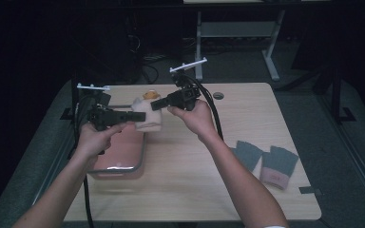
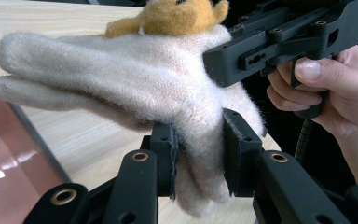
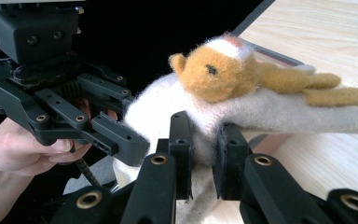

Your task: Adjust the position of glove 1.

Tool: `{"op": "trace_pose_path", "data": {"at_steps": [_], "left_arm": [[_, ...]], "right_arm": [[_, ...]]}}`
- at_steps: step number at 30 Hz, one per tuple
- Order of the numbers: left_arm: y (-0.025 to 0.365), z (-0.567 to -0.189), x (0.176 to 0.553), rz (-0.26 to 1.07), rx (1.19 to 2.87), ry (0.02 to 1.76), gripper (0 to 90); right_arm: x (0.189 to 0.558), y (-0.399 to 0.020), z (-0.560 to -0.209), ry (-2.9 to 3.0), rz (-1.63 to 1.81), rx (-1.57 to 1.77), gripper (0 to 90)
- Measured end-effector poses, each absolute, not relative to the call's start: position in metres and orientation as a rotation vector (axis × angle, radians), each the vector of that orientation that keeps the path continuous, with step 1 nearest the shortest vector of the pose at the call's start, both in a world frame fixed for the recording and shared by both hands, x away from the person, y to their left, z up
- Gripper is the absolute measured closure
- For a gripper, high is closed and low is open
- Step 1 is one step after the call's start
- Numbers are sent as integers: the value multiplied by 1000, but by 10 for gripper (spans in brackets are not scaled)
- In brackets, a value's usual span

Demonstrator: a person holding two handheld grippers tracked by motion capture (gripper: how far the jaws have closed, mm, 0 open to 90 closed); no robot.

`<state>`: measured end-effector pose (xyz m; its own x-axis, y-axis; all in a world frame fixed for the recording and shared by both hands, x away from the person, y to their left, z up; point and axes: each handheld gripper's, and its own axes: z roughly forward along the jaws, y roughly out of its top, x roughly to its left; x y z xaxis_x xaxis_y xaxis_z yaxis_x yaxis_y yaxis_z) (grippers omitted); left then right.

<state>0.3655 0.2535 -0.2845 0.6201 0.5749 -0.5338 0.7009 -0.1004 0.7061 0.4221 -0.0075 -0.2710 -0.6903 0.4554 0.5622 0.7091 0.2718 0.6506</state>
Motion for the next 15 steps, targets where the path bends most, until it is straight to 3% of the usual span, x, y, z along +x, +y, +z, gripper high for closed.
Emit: {"op": "trace_pose_path", "data": {"at_steps": [15], "left_arm": [[286, -280, 362, -126, 1750, 1080, 689]], "right_arm": [[429, 27, -265, -2310, -1366, -1015, 795]]}}
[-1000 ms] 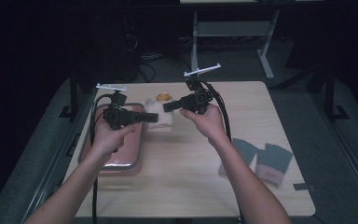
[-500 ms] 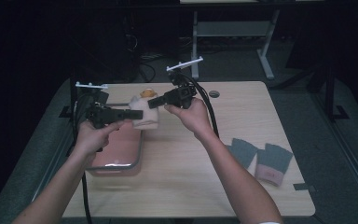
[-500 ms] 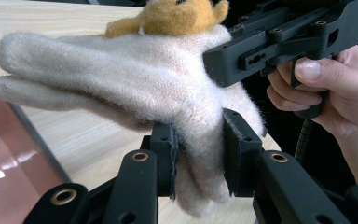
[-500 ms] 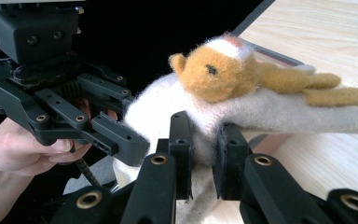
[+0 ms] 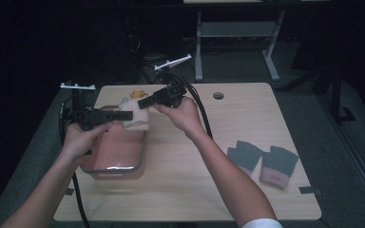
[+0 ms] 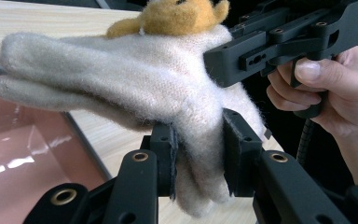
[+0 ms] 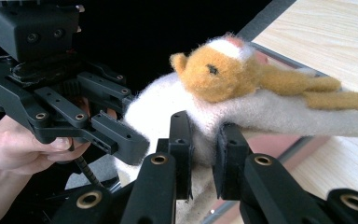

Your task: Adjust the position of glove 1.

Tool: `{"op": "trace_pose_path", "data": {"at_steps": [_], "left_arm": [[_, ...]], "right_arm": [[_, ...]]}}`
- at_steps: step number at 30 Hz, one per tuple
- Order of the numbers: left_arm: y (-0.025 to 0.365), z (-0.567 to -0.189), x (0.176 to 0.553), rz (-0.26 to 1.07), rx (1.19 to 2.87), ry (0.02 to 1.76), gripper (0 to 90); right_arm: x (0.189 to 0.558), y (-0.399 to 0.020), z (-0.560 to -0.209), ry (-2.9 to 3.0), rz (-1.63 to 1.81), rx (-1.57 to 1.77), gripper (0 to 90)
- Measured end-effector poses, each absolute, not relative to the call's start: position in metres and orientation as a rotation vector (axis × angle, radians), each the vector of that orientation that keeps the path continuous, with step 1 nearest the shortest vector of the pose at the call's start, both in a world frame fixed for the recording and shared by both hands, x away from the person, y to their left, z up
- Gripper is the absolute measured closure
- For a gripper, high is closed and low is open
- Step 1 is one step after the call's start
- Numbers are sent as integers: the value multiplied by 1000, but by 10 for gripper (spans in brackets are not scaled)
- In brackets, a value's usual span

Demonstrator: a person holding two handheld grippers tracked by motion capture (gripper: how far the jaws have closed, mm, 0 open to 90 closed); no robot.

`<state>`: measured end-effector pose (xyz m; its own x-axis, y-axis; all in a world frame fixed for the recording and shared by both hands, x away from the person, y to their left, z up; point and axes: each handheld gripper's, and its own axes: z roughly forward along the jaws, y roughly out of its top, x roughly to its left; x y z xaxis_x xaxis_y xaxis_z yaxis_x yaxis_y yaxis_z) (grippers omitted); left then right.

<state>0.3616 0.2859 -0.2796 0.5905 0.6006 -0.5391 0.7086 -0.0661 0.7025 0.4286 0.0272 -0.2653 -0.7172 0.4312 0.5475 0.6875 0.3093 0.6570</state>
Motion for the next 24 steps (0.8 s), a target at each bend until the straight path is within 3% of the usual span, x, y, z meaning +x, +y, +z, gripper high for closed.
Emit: {"op": "trace_pose_path", "data": {"at_steps": [24], "left_arm": [[333, -291, 357, -98, 1742, 1165, 689]], "right_arm": [[438, 81, -282, -2286, -1315, -976, 795]]}}
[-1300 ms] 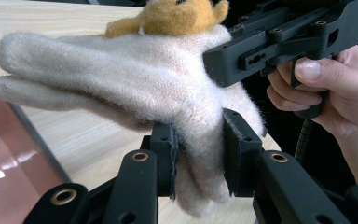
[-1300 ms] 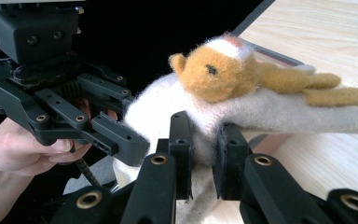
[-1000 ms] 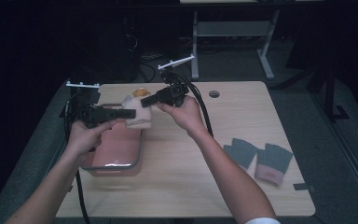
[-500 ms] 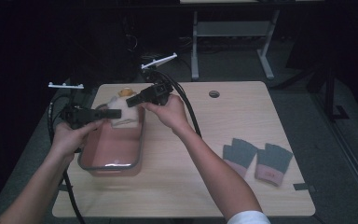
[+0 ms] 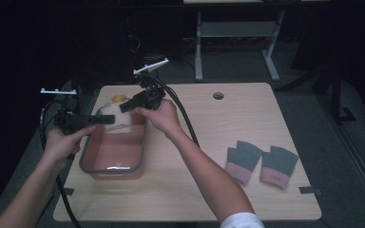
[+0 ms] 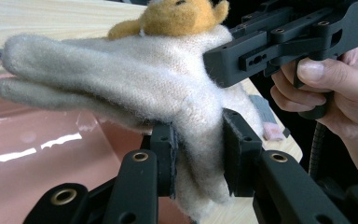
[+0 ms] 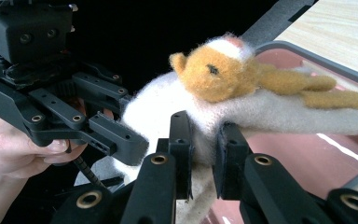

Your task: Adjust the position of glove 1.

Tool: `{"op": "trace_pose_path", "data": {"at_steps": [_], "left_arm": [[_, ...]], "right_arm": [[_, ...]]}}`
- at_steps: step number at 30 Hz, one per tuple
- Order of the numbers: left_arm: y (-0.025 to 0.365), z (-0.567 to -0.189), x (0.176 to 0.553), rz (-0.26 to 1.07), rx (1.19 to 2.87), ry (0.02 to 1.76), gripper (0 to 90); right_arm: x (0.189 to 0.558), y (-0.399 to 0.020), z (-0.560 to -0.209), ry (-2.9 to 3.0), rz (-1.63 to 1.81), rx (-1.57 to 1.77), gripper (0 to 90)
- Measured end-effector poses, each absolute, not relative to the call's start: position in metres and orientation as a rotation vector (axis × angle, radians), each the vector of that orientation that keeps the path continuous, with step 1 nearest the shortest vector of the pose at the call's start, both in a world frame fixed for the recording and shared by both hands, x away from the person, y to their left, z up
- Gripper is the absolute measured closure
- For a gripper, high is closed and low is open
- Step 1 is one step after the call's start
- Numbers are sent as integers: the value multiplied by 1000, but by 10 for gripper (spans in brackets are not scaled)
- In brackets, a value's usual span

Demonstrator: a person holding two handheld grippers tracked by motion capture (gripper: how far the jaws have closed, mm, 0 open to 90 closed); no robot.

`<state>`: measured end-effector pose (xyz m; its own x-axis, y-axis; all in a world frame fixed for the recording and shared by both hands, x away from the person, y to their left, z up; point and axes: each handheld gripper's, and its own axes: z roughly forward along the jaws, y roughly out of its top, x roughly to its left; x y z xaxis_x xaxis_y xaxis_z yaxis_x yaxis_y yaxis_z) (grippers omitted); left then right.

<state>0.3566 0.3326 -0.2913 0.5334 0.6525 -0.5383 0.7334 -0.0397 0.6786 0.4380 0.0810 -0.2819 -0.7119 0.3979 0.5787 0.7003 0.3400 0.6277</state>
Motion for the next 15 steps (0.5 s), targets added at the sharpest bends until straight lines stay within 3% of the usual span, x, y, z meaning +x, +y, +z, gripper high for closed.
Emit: {"op": "trace_pose_path", "data": {"at_steps": [15], "left_arm": [[350, -308, 354, -118, 1737, 1213, 689]], "right_arm": [[440, 103, -302, -2265, -1267, -982, 795]]}}
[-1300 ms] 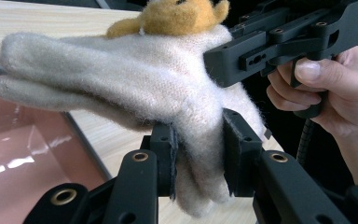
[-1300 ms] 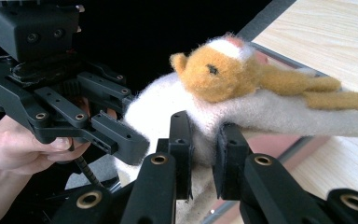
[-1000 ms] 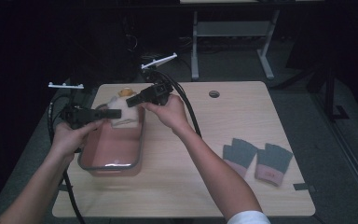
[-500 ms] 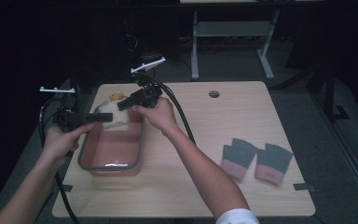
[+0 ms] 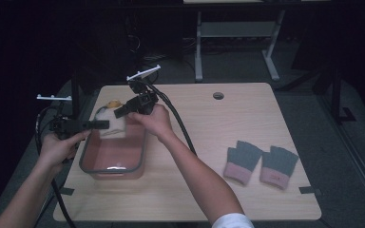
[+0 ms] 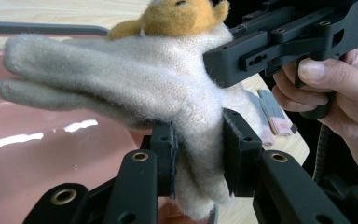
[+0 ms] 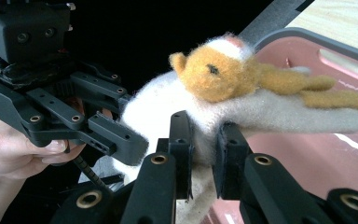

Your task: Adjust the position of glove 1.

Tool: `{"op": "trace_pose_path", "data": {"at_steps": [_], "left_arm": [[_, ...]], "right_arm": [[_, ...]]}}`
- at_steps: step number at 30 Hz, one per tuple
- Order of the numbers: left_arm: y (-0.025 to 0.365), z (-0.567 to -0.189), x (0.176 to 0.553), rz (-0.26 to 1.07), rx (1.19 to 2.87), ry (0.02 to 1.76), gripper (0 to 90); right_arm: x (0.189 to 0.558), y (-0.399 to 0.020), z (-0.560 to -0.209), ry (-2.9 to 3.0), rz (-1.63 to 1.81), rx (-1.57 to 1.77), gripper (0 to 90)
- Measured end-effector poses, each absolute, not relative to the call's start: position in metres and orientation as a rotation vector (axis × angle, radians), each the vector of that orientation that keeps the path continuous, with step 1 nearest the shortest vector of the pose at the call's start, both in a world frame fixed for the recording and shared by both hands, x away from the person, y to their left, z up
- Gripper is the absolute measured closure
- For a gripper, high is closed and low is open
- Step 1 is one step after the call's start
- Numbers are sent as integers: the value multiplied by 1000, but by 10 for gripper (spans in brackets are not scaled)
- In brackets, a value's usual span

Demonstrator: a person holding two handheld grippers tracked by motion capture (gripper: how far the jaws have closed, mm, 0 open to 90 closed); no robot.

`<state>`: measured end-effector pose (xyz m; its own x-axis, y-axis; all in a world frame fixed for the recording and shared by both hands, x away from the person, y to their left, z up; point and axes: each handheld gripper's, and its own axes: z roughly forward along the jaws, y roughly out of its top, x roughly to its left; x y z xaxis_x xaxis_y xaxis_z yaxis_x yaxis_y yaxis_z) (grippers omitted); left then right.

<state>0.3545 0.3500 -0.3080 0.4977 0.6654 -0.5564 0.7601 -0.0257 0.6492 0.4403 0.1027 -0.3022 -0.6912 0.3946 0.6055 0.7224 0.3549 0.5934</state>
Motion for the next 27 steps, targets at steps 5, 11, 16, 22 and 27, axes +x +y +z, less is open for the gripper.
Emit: {"op": "trace_pose_path", "data": {"at_steps": [5, 11, 16, 22, 27], "left_arm": [[353, -316, 354, -130, 1728, 1223, 689], [356, -325, 353, -146, 1725, 1241, 689], [357, -329, 353, -156, 1729, 1251, 690], [356, -335, 353, -162, 1729, 1259, 690], [357, -339, 353, -168, 1736, 1265, 690]], "right_arm": [[440, 105, -308, -2252, -1261, -982, 795], [440, 107, -320, -2230, -1252, -989, 795], [440, 108, -328, -2210, -1250, -994, 795], [441, 108, -335, -2195, -1253, -1004, 795], [441, 107, -343, -2172, -1246, -1009, 794]]}}
